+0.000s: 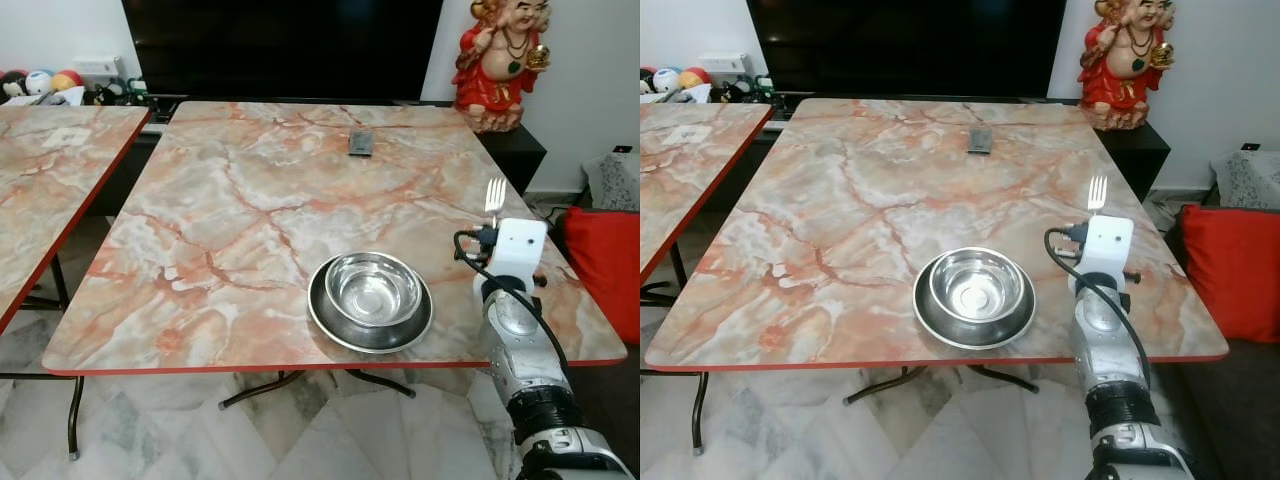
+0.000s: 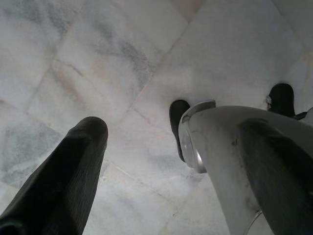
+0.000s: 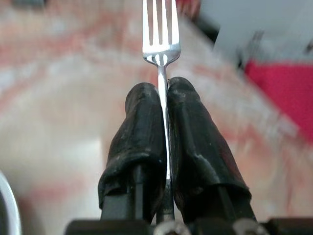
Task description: Setting the table
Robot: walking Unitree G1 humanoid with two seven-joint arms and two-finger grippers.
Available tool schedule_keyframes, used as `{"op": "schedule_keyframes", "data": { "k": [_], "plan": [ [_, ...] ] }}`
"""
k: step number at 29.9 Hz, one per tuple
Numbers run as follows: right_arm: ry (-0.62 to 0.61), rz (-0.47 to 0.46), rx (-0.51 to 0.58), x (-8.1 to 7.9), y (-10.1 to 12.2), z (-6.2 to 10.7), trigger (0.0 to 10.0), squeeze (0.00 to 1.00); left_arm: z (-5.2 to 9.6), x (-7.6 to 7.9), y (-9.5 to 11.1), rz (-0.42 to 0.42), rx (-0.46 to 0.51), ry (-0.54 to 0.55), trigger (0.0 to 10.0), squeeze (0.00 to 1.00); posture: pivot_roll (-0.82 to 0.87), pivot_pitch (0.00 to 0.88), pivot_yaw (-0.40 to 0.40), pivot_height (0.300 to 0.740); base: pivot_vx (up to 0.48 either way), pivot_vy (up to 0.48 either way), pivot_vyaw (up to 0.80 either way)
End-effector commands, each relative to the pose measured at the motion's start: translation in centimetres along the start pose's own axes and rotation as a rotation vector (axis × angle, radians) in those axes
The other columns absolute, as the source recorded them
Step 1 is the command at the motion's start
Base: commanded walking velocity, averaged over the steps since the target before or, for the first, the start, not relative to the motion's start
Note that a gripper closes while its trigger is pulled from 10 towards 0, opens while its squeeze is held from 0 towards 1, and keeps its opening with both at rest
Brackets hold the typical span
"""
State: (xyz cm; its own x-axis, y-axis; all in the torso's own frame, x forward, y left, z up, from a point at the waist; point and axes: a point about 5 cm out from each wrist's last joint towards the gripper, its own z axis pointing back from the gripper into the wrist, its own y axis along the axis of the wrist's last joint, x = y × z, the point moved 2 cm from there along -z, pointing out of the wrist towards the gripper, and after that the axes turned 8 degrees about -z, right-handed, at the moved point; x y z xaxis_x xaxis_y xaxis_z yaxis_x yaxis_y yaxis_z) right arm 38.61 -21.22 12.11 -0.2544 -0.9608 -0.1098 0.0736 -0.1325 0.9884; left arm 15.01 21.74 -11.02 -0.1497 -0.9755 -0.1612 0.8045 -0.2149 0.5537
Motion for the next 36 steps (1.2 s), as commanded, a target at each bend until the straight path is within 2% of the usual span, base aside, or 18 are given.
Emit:
{"op": "schedule_keyframes", "data": {
  "k": [1, 10, 15, 22, 29, 33, 36],
  "plan": [
    [0.007, -0.024, -0.010, 0.1, 0.5, -0.5, 10.0, 0.00, 0.2, 0.4, -1.0, -0.009, -0.036, -0.018, 10.0, 0.00, 0.01, 0.079, -0.022, 0.740, 0.000, 0.000, 0.00],
    [0.059, -0.073, -0.095, -0.5, -0.2, -1.0, 10.0, 0.00, 0.3, 0.2, -1.1, -0.014, -0.040, -0.015, 10.0, 0.00, 0.02, 0.070, -0.017, 0.740, 0.000, 0.000, 0.00],
    [0.076, -0.067, -0.119, -0.7, -0.6, -1.1, 10.0, 0.00, 0.3, 0.0, -1.1, -0.014, -0.039, -0.013, 10.0, 0.00, 0.02, 0.075, -0.015, 0.740, 0.000, 0.000, 0.00],
    [0.100, -0.038, -0.104, -1.1, -0.7, -1.1, 10.0, 0.00, 0.3, -0.4, -1.2, -0.011, -0.041, -0.004, 10.0, 0.00, 0.04, 0.090, -0.011, 0.740, 0.000, 0.000, 0.00],
    [0.151, -0.023, -0.111, -2.1, -1.3, -0.9, 10.0, 0.00, 0.5, -0.7, -1.6, -0.014, -0.048, 0.003, 10.0, 0.00, 0.07, 0.111, 0.001, 0.740, 0.000, 0.000, 0.00],
    [0.149, -0.009, -0.122, -2.1, -1.8, -0.8, 10.0, 0.00, 0.7, -0.9, -2.0, -0.017, -0.052, 0.009, 10.0, 0.00, 0.09, 0.126, 0.008, 0.740, 0.000, 0.000, 0.00],
    [0.134, -0.026, -0.100, -2.1, -1.3, -0.9, 10.0, 0.00, 1.0, -1.3, -2.6, -0.020, -0.061, 0.016, 10.0, 0.00, 0.10, 0.138, 0.016, 0.740, 0.000, 0.000, 0.00]
  ]
}}
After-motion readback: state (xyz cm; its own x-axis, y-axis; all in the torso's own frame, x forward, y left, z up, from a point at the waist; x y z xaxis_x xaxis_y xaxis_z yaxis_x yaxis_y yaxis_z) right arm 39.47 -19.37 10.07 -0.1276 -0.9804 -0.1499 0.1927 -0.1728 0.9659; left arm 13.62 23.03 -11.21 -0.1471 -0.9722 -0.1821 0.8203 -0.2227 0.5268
